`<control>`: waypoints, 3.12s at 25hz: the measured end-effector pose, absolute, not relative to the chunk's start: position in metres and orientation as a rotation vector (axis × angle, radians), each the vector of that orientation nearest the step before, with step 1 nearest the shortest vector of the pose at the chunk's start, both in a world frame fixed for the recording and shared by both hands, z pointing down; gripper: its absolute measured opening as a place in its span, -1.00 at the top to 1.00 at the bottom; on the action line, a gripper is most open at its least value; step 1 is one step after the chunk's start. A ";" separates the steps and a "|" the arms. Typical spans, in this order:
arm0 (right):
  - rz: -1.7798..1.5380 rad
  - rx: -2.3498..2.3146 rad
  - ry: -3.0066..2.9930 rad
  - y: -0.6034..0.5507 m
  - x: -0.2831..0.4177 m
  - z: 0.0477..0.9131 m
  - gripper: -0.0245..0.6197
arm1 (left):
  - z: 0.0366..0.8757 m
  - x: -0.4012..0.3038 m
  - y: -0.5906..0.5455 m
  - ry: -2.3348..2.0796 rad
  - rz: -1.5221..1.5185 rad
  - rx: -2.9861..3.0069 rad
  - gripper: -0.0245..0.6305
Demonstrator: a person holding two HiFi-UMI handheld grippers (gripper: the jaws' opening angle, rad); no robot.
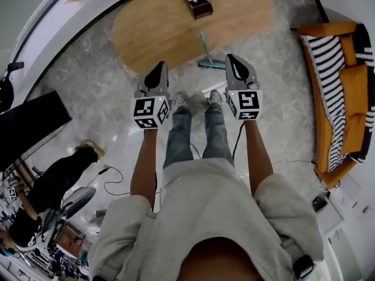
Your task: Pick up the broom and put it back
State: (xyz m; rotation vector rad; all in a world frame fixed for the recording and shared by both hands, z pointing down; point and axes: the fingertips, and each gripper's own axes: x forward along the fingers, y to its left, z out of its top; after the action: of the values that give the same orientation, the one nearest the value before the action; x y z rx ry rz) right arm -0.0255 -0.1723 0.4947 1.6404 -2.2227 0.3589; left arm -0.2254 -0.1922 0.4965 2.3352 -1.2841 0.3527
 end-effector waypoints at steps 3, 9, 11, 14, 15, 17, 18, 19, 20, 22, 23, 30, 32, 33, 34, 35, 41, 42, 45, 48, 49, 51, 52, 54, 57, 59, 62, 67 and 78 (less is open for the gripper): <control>0.378 1.652 -2.202 -0.171 -0.030 0.510 0.92 | 0.512 -0.229 -0.192 -1.265 0.364 2.328 0.92; 0.436 1.632 -2.174 -0.162 -0.031 0.553 0.91 | 0.545 -0.229 -0.188 -1.265 0.373 2.297 0.92; 0.459 1.611 -2.168 -0.155 -0.031 0.568 0.90 | 0.557 -0.228 -0.184 -1.267 0.375 2.282 0.92; 0.490 1.577 -2.167 -0.145 -0.032 0.588 0.89 | 0.574 -0.225 -0.178 -1.272 0.383 2.261 0.92; 0.501 1.566 -2.167 -0.142 -0.033 0.594 0.88 | 0.579 -0.225 -0.176 -1.273 0.385 2.254 0.92; 0.518 1.547 -2.164 -0.136 -0.033 0.605 0.86 | 0.588 -0.223 -0.173 -1.275 0.388 2.243 0.92; 0.525 1.539 -2.162 -0.133 -0.032 0.611 0.85 | 0.592 -0.222 -0.172 -1.276 0.389 2.239 0.92; 0.532 1.532 -2.160 -0.131 -0.031 0.616 0.84 | 0.596 -0.220 -0.172 -1.276 0.391 2.238 0.92; 0.538 1.525 -2.161 -0.130 -0.031 0.620 0.82 | 0.599 -0.219 -0.172 -1.276 0.394 2.238 0.92; 0.547 1.508 -2.170 -0.128 -0.031 0.628 0.76 | 0.604 -0.217 -0.173 -1.278 0.398 2.239 0.92; 0.550 1.497 -2.173 -0.127 -0.031 0.632 0.73 | 0.607 -0.217 -0.174 -1.281 0.398 2.239 0.92; 0.555 1.448 -2.209 -0.140 -0.045 0.652 0.28 | 0.618 -0.215 -0.175 -1.289 0.384 2.229 0.92; 0.547 1.440 -2.212 -0.149 -0.048 0.655 0.18 | 0.619 -0.213 -0.173 -1.286 0.384 2.224 0.92; 0.542 1.437 -2.212 -0.154 -0.050 0.657 0.16 | 0.620 -0.214 -0.172 -1.286 0.385 2.221 0.91; 0.539 1.435 -2.212 -0.158 -0.051 0.658 0.15 | 0.621 -0.214 -0.170 -1.287 0.384 2.219 0.92; 0.536 1.431 -2.213 -0.163 -0.054 0.660 0.13 | 0.621 -0.216 -0.169 -1.288 0.383 2.216 0.91; 0.506 1.442 -2.222 -0.190 -0.065 0.667 0.12 | 0.625 -0.223 -0.163 -1.292 0.378 2.215 0.92; 0.498 1.444 -2.222 -0.196 -0.067 0.667 0.12 | 0.624 -0.224 -0.163 -1.295 0.376 2.216 0.91; 0.475 1.439 -2.230 -0.211 -0.074 0.664 0.12 | 0.622 -0.227 -0.162 -1.300 0.370 2.213 0.92; 0.462 1.438 -2.244 -0.227 -0.080 0.661 0.14 | 0.622 -0.231 -0.160 -1.305 0.369 2.210 0.92; 0.454 1.442 -2.243 -0.233 -0.081 0.662 0.16 | 0.623 -0.234 -0.160 -1.306 0.369 2.208 0.91; 0.436 1.448 -2.238 -0.242 -0.082 0.664 0.22 | 0.623 -0.238 -0.160 -1.309 0.369 2.203 0.92; 0.432 1.451 -2.236 -0.245 -0.082 0.664 0.26 | 0.624 -0.240 -0.160 -1.310 0.370 2.200 0.91; 0.428 1.459 -2.231 -0.250 -0.082 0.663 0.38 | 0.626 -0.242 -0.158 -1.313 0.374 2.196 0.92; 0.397 1.461 -2.221 -0.251 -0.080 0.661 0.59 | 0.627 -0.241 -0.154 -1.317 0.378 2.190 0.92; 0.376 1.456 -2.219 -0.250 -0.081 0.662 0.63 | 0.629 -0.243 -0.154 -1.319 0.379 2.187 0.92; 0.349 1.444 -2.220 -0.250 -0.085 0.661 0.64 | 0.628 -0.246 -0.157 -1.318 0.376 2.189 0.91; 0.317 1.432 -2.216 -0.240 -0.085 0.655 0.65 | 0.621 -0.246 -0.162 -1.315 0.366 2.206 0.92; 0.310 1.457 -2.191 -0.187 -0.054 0.627 0.65 | 0.581 -0.222 -0.171 -1.313 0.336 2.267 0.91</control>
State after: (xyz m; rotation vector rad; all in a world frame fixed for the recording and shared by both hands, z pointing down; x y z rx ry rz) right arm -0.0543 -0.1870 0.6265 1.4568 -2.1905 0.3097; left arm -0.2217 -0.1708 0.5810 2.2666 -1.3126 0.3357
